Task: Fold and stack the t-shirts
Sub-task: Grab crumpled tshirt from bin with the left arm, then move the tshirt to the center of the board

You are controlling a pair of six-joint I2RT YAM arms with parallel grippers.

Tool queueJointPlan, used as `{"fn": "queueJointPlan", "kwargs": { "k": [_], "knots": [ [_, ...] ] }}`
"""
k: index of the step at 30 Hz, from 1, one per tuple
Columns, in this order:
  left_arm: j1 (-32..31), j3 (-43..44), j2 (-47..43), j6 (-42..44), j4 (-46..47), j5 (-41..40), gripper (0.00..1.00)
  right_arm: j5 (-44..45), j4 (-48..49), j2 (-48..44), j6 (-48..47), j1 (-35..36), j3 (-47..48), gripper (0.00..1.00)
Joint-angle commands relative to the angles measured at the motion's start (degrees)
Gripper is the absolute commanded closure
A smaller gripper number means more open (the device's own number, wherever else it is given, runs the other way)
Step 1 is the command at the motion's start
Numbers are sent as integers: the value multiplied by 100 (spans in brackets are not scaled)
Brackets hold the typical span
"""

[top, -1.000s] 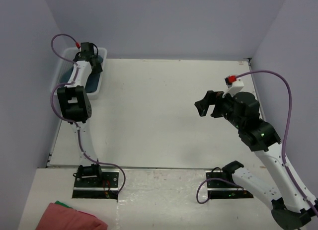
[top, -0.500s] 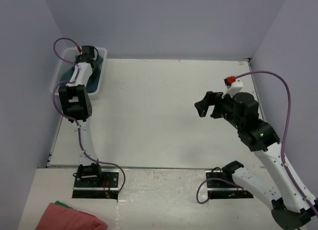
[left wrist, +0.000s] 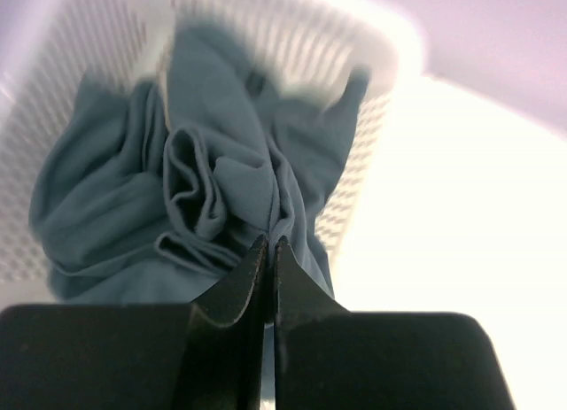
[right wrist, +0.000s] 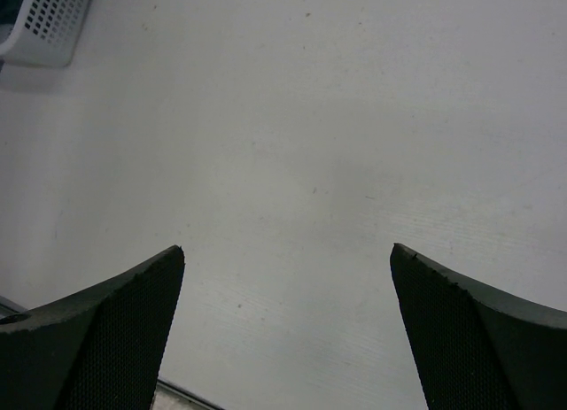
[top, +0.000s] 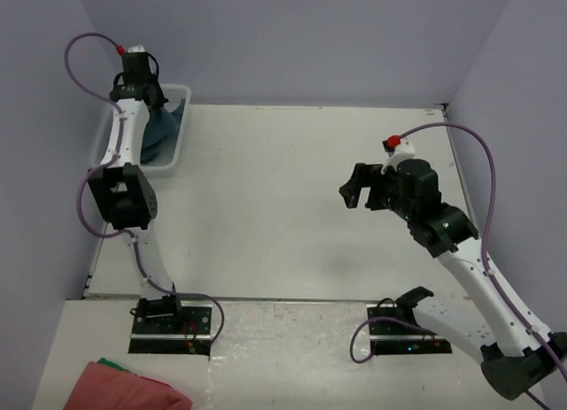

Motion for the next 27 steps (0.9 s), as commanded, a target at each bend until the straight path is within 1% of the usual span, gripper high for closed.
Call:
{"fn": "queueJointPlan", "kwargs": {
  "k": [1,2,3,6,7,8,12,13,16,18,19,20,21,22,24,25,26,27],
  "knots": [
    [-170,759,-1526,298,464,703,100,-119,355,45,44,33,-28,1],
    [-249,812,-1928,359,543,731,100,-119,355,63,43,33,-28,1],
    [-372,830,-2124,542,614,758,100,-119,346,89,35,24,-19,1],
    [-1179,865,-2941,1078,877,732,100,-119,372,195,43,33,-37,1],
    [-1530,935,-3117,1106,904,914,100,-119,373,230,52,24,-45,1],
    [-1742,935,-3493,994,974,1230,100,-249,399,291,78,33,-63,1],
    [-1797,1067,-4181,318,1027,1917,100,-356,618,353,131,33,-203,1],
    [-1797,1058,-4383,177,1019,2205,100,-382,662,362,166,24,-221,1],
    [-1797,796,-4665,-281,905,2472,100,-261,698,345,298,33,-204,1],
    [-1797,86,-4990,-526,904,2524,100,-24,611,240,421,33,-143,1],
    [-1806,-544,-5104,-580,939,2516,100,195,549,195,456,33,-90,1],
    [-1797,-933,-5340,-642,1000,2507,100,267,496,169,500,33,-55,1],
    [-1806,-1328,-5456,-764,1236,2516,100,294,435,99,509,50,7,1],
    [-1806,-2176,-5587,-818,1395,2559,100,372,391,72,535,51,42,1],
    [-1849,-3007,-5817,-1028,1816,2726,100,321,329,11,545,112,78,1],
    [-1928,-3829,-5843,-1107,1975,2796,100,242,320,2,536,129,86,1],
    [-2025,-4290,-5861,-1160,2203,2823,100,137,285,10,544,164,86,1],
    [-2313,-4686,-5835,-1222,2614,2728,100,32,302,28,501,252,78,1]
  ]
}}
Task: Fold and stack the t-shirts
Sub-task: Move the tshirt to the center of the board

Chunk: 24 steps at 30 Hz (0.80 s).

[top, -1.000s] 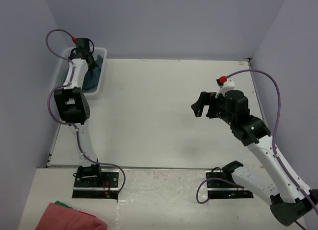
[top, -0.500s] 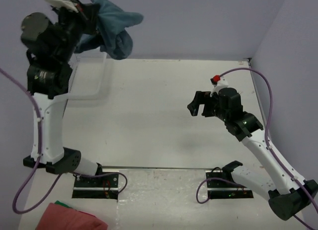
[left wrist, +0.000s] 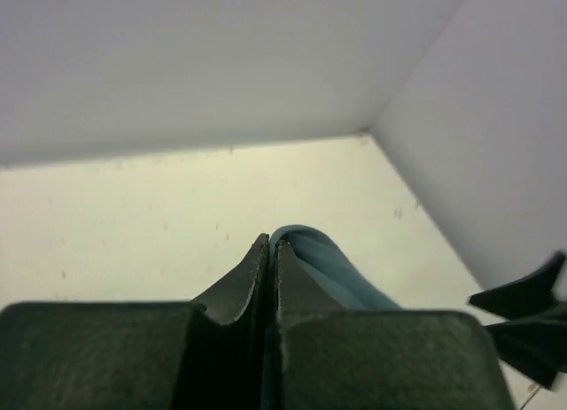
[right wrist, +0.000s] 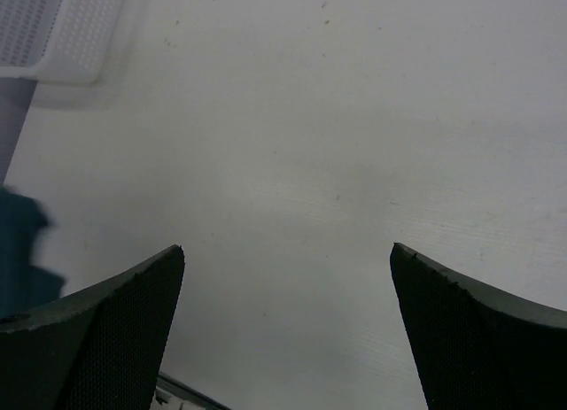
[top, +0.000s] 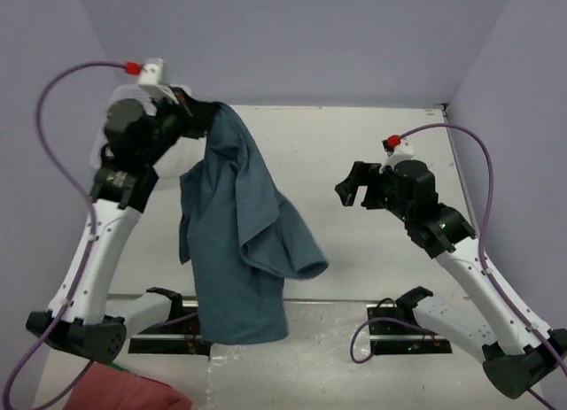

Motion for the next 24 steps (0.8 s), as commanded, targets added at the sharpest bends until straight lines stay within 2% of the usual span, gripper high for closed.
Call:
{"fn": "queueJointPlan", "kwargs": {
  "k": [1,4,8,14,19,21,24],
  "knots": [
    [-514,-1836,304,-418,831,78,100,-192,-2,43,48,196,213,1],
    [-1051,-2675,970,-383,1439,-318,100,-553,95,428,39,433,169,1],
    [-1157,-2618,1876,-243,1880,-685,100,-255,112,930,74,1082,204,1],
    [-1157,-1169,3020,38,1704,-889,100,-140,122,1300,206,1671,362,1],
    [-973,562,3941,162,923,-951,100,-211,95,1441,434,2138,231,1],
    [-911,1019,4136,197,807,-890,100,-202,113,1502,540,2358,73,5],
    [-858,1119,4356,162,868,-784,100,-202,227,1616,645,2464,-182,15]
  ]
}}
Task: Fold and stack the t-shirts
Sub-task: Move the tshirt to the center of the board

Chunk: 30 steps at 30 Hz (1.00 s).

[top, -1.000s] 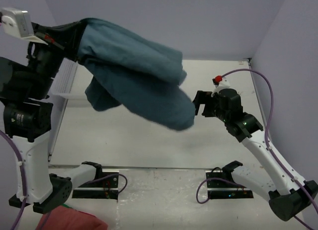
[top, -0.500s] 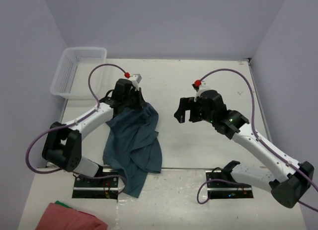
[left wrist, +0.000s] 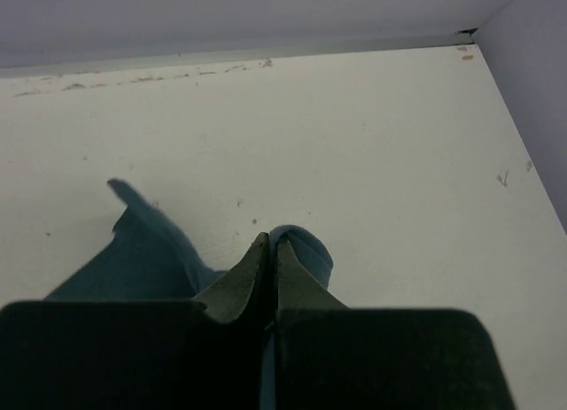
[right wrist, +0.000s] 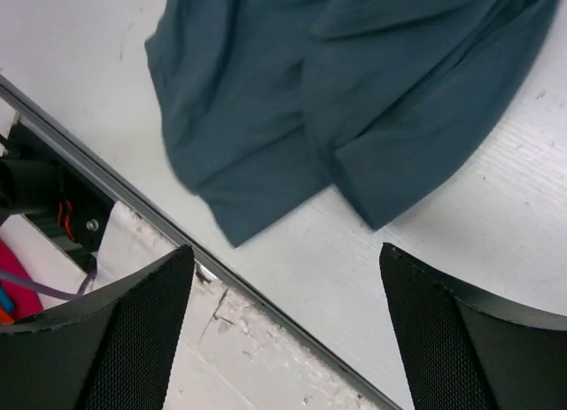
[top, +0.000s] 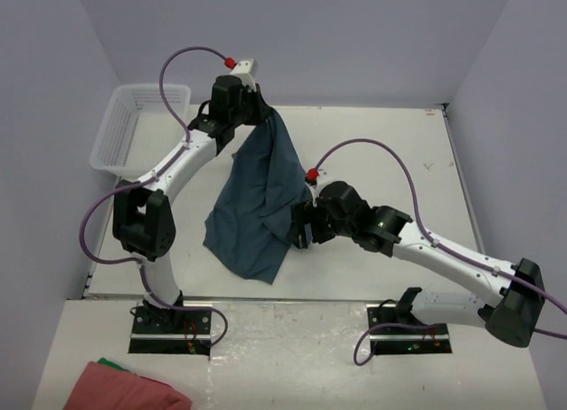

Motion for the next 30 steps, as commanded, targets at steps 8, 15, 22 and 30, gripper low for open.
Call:
{"fn": "queueJointPlan", "kwargs": {
  "k": [8,15,22,30],
  "knots": [
    [160,-243,174,55,265,152,100,958,283,802,770,92,-703,16],
    [257,-639,-116,46,441,275,100,1498,133,1892,1166,-109,-177,23],
    [433,-1061,-389,28,633,442,100,1261,590,2499,1070,-575,17,28],
    [521,-1298,-494,-51,704,530,100,1032,783,2737,1043,-699,18,59]
  ]
}}
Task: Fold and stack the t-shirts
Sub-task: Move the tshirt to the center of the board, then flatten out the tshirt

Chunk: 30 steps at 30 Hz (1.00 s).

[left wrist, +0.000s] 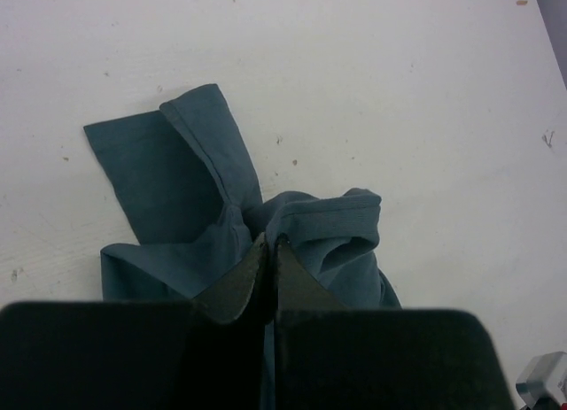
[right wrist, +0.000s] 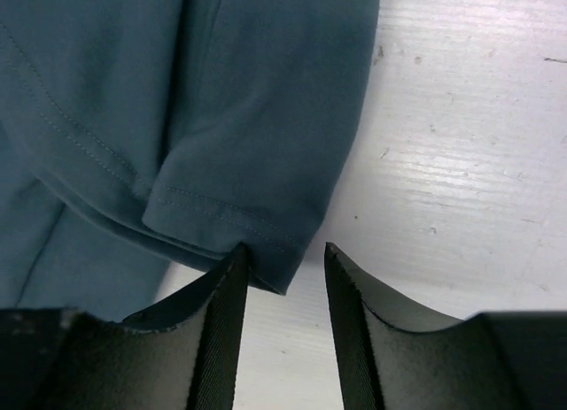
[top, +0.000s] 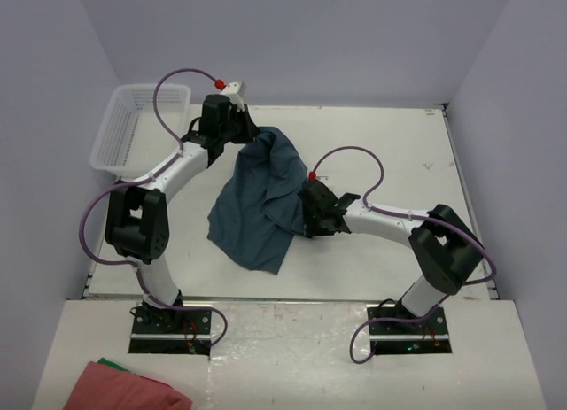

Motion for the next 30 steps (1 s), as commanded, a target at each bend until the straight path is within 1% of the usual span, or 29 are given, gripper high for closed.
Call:
{"fn": "queueJointPlan", "kwargs": {
  "k": [1,4,5,7,9,11,14,16,17,19,20,21,23,24,26,27,28,29,30],
  "knots": [
    [71,-77,-309,-55,287,215,100,-120,279,26,53,5,140,59],
    [79,-85,-317,-64,287,242,100,-208,384,44,88,5,78,58],
    [71,-94,-317,-73,470,251,100,-269,410,44,97,5,61,59],
    [71,-85,-300,-64,463,251,100,-322,507,70,106,5,-1,64],
    [79,-77,-309,-55,454,277,100,-340,534,123,106,5,-1,66],
    [79,-59,-282,-12,410,295,100,-366,630,149,123,5,-53,74],
    [97,-147,-326,15,401,225,100,-428,692,272,141,-12,-71,78],
    [123,-208,-361,6,419,242,100,-428,745,360,176,-12,-71,89],
    [141,-217,-370,15,419,251,100,-419,762,378,185,-4,-71,100],
    [150,-226,-405,33,401,233,100,-349,754,413,176,-12,-28,100],
    [141,-226,-414,59,401,225,98,-288,719,422,150,-21,8,100],
    [150,-226,-440,68,401,190,94,-218,597,396,97,-21,104,100],
    [150,-209,-519,76,401,119,90,116,412,213,9,-21,244,100],
    [141,-182,-563,85,157,67,81,195,211,115,-87,-39,411,100],
    [106,-138,-747,112,33,-56,64,424,-10,-87,-175,-74,596,100],
    [71,-112,-853,138,-133,-353,43,477,-263,-314,-280,-83,814,100],
    [27,-94,-1088,164,-248,-538,32,625,-388,-421,-324,-91,930,100],
    [-86,-86,-1204,225,-354,-758,25,679,-520,-526,-377,-100,1061,100],
    [-157,-33,-1327,243,-598,-1160,10,688,-782,-605,-508,-109,1332,100]
  ]
}}
